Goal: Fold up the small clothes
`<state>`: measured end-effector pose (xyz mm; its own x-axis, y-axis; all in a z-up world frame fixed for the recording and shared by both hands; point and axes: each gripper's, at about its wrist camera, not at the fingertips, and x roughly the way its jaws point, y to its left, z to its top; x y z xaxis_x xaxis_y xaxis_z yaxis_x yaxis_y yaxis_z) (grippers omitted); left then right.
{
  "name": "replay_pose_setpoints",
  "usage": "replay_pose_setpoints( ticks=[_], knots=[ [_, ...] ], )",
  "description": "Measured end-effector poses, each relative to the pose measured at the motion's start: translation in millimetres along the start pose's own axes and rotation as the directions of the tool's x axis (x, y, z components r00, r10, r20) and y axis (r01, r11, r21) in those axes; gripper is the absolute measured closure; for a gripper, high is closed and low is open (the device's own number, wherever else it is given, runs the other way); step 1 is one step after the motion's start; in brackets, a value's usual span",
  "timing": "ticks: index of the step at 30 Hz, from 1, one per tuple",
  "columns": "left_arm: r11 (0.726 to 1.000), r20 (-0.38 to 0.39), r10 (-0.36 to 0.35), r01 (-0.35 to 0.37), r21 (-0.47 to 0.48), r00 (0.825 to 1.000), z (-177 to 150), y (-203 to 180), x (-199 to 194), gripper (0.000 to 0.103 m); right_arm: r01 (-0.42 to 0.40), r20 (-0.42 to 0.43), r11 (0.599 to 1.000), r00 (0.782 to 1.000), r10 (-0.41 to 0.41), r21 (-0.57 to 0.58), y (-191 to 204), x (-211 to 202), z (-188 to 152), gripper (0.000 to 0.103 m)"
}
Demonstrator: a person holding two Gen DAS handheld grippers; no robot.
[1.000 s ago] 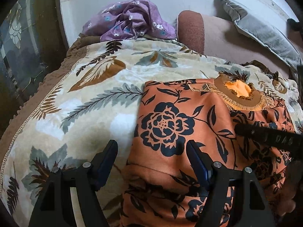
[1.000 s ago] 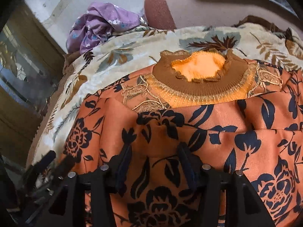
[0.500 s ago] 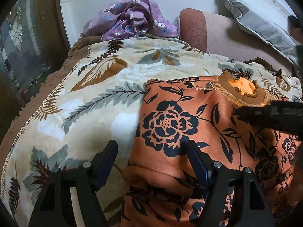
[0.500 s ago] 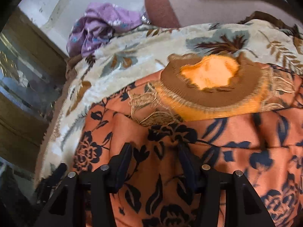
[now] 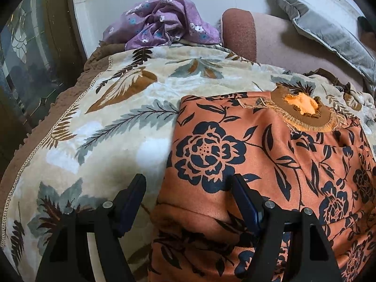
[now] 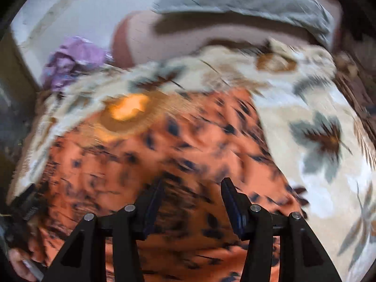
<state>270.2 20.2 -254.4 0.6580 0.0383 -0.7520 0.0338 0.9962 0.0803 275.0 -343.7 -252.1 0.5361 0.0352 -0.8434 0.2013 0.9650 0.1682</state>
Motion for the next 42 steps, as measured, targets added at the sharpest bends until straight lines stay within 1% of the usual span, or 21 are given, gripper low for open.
replay_pose_setpoints(
  ticks=[1,2,3,5,8,9,11,12,13,15,17,19,23,25,27,29,31,34,36,39,42],
  knots=[
    [1.000,-0.002,0.001,-0.001,0.001,1.000,0,0,1,0.028,0.014,-0.033,1.000,0.999,-0.014,-0.002,-4,11,-2,0.048],
    [1.000,-0.004,0.001,-0.001,0.003,1.000,0,-1,2,0.028,0.016,-0.028,1.000,0.999,-0.016,0.001,-7,17,-4,0.048],
    [1.000,-0.007,0.001,-0.001,0.005,1.000,-1,-1,2,0.028,0.025,0.000,1.000,1.000,-0.025,0.002,-7,16,-4,0.048],
    [1.000,-0.024,-0.005,0.005,0.004,1.000,-1,-1,6,0.028,0.039,0.001,0.999,0.999,-0.039,-0.015,-4,13,-2,0.047],
    [1.000,-0.045,-0.017,0.017,-0.003,0.999,-1,1,10,0.028,-0.008,0.024,1.000,1.000,0.008,0.010,-12,1,-4,0.048],
    [1.000,-0.051,-0.022,0.022,0.000,0.998,-1,0,11,0.028,-0.012,0.019,1.000,1.000,0.011,0.023,-17,-1,-6,0.048],
    [1.000,-0.054,-0.022,0.023,0.014,0.998,-1,-2,11,0.028,-0.007,-0.053,0.999,0.999,0.009,0.044,-28,2,-12,0.048],
    [1.000,-0.050,-0.018,0.019,0.022,0.999,-2,-3,10,0.028,-0.025,-0.083,0.998,0.996,0.031,0.062,-34,2,-13,0.048],
    [0.999,-0.047,-0.017,0.018,0.029,0.999,-3,-4,7,0.028,-0.049,-0.084,0.995,0.995,0.056,0.091,-42,-6,-16,0.048],
    [0.999,-0.045,-0.028,0.030,0.043,0.999,-6,-5,2,0.028,-0.090,-0.025,0.987,0.995,0.094,0.132,-58,-38,-24,0.048],
    [0.997,-0.043,-0.039,0.042,0.057,0.998,-12,-5,-8,0.028,-0.118,0.021,0.983,0.993,0.116,0.139,-72,-70,-32,0.047],
    [0.996,-0.027,-0.051,0.053,0.072,0.998,-22,-2,-26,0.028,-0.136,0.041,0.979,0.990,0.132,0.151,-87,-100,-44,0.044],
    [0.995,0.015,-0.044,0.042,0.089,0.999,-43,0,-62,0.028,-0.132,0.052,0.975,0.991,0.125,0.176,-113,-140,-69,0.043],
    [0.996,0.013,-0.053,0.052,0.077,0.998,-60,4,-79,0.028,-0.151,0.050,0.969,0.988,0.144,0.198,-124,-155,-88,0.043],
    [0.996,-0.010,-0.079,0.079,0.047,0.997,-85,10,-98,0.028,-0.155,0.044,0.966,0.988,0.149,0.207,-132,-162,-100,0.043],
    [0.995,-0.019,-0.083,0.084,0.048,0.996,-109,12,-114,0.028,-0.166,0.041,0.962,0.986,0.161,0.218,-139,-166,-116,0.043],
    [0.994,-0.033,-0.078,0.080,0.072,0.996,-130,12,-130,0.028,-0.185,0.030,0.953,0.983,0.184,0.241,-145,-166,-133,0.042],
    [0.993,-0.054,-0.056,0.062,0.104,0.997,-150,12,-145,0.028,-0.184,-0.009,0.952,0.981,0.192,0.245,-148,-162,-154,0.042],
    [0.993,-0.063,-0.051,0.058,0.104,0.997,-161,18,-157,0.028,-0.184,-0.016,0.951,0.981,0.194,0.248,-153,-161,-167,0.042],
    [0.995,-0.113,-0.073,0.081,0.065,0.991,-172,33,-167,0.028,-0.199,-0.025,0.935,0.976,0.216,0.294,-166,-156,-181,0.042],
    [0.997,-0.165,-0.083,0.082,-0.008,0.983,-179,53,-172,0.028,-0.198,-0.049,0.917,0.972,0.229,0.345,-178,-148,-192,0.042]
  ],
)
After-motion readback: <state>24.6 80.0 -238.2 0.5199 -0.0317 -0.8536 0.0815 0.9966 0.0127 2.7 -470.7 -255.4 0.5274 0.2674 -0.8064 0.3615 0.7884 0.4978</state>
